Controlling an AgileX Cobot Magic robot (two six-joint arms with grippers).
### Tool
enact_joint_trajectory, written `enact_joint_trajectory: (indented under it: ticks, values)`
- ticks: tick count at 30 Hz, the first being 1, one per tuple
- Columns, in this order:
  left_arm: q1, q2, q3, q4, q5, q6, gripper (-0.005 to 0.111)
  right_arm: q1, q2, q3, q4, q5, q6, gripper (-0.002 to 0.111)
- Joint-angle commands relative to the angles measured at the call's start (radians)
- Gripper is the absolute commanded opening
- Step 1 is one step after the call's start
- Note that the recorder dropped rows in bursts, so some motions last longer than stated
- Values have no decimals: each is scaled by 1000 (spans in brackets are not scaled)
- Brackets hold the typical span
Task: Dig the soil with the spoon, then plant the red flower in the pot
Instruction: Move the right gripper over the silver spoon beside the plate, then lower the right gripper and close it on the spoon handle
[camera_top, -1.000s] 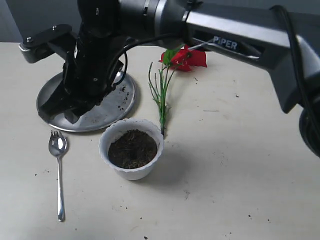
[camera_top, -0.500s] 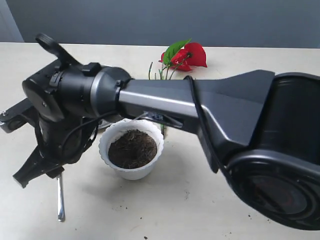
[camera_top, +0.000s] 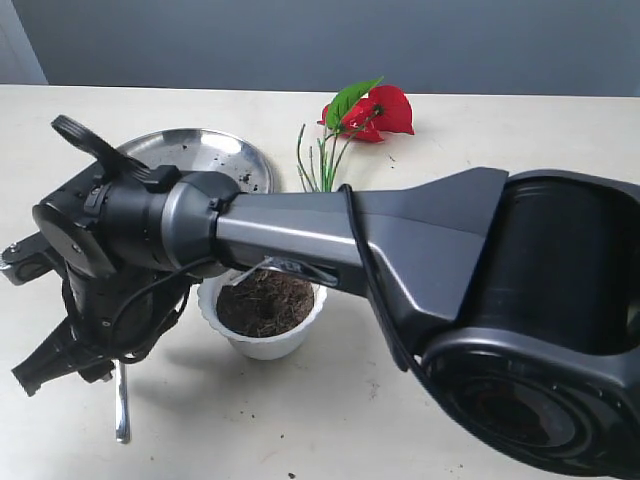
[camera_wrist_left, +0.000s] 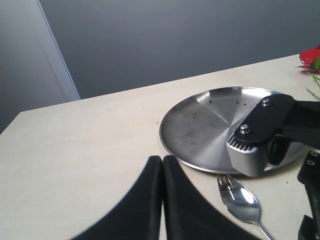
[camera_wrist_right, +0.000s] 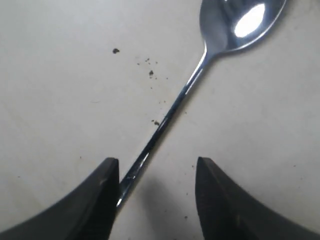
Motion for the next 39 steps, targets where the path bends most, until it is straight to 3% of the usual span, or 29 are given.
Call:
enact_joint_trajectory:
  ticks: [1,10,21,24,27,29,39]
  values:
    - [-2,-4,2,1,-7,-5,0,10,4,-5,21,-5,11,47]
    - [-2,-4,2,1,-7,-5,0,35,57,-5,7,-8,61,47]
    - [-2,-4,2,1,-7,-5,0,61,65,-5,-50,22,63,38]
    - [-2,-4,2,1,-7,-5,0,72,65,-5,-96,51,65,28]
    - [-2,-4,2,1,-7,-5,0,71,65,-5,-123,72,65,7]
    - [-2,-4,2,1,-7,-5,0,71,65,-5,-126,74,65,-1]
    - [-2,-4,2,1,-4,-5,0,69,43,-5,-221,114,63,-1]
